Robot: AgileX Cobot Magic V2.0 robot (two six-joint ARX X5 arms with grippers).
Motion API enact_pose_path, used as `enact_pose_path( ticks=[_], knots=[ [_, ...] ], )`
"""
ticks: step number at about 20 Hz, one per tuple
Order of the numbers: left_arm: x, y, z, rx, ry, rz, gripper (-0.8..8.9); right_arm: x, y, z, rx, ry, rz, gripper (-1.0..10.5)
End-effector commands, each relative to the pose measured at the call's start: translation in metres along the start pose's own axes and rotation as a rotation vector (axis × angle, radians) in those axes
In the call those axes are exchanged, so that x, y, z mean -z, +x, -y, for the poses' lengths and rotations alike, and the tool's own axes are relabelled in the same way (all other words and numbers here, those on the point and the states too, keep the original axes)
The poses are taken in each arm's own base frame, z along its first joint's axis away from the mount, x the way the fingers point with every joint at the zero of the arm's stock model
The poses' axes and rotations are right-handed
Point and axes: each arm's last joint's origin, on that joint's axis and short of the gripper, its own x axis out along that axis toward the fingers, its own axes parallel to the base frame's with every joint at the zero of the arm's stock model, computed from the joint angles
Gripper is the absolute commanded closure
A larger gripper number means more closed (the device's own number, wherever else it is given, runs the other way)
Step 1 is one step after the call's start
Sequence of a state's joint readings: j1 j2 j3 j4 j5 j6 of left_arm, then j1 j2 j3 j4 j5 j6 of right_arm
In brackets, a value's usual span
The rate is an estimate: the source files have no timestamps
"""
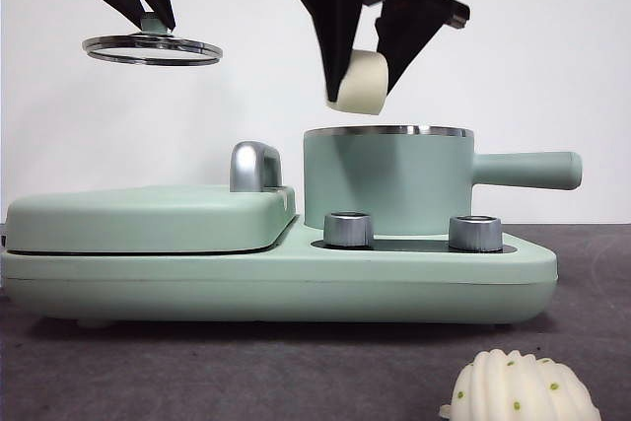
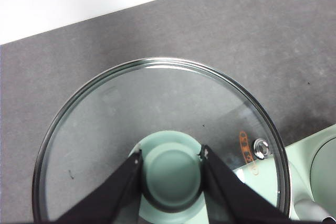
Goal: Put the buns in a small steamer
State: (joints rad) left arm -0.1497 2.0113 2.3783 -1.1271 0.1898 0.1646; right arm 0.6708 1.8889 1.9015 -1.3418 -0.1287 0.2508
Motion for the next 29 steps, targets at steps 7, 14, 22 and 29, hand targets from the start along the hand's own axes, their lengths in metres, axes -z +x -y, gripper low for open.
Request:
enact_pose_path(
  ticks=[7,14,22,29],
  knots=[
    [-0.007,-0.003,0.000,0.003,0.008,0.045,7.96,-0.051,0.029,0.038,0.062,0.017,-0.028,7.8],
    [-0.006,-0.001,0.000,0.003,0.007,0.041,7.96,-0.064,0.057,0.042,0.051,0.019,-0.030,7.8],
    [-0.006,-0.001,0.000,0.003,0.007,0.041,7.95,-0.066,0.063,0.041,0.008,0.005,-0.038,7.6],
    [-0.006,-0.001,0.000,0.004,0.007,0.040,7.95,-0.068,0.070,0.042,0.010,0.002,-0.040,7.0]
  ],
)
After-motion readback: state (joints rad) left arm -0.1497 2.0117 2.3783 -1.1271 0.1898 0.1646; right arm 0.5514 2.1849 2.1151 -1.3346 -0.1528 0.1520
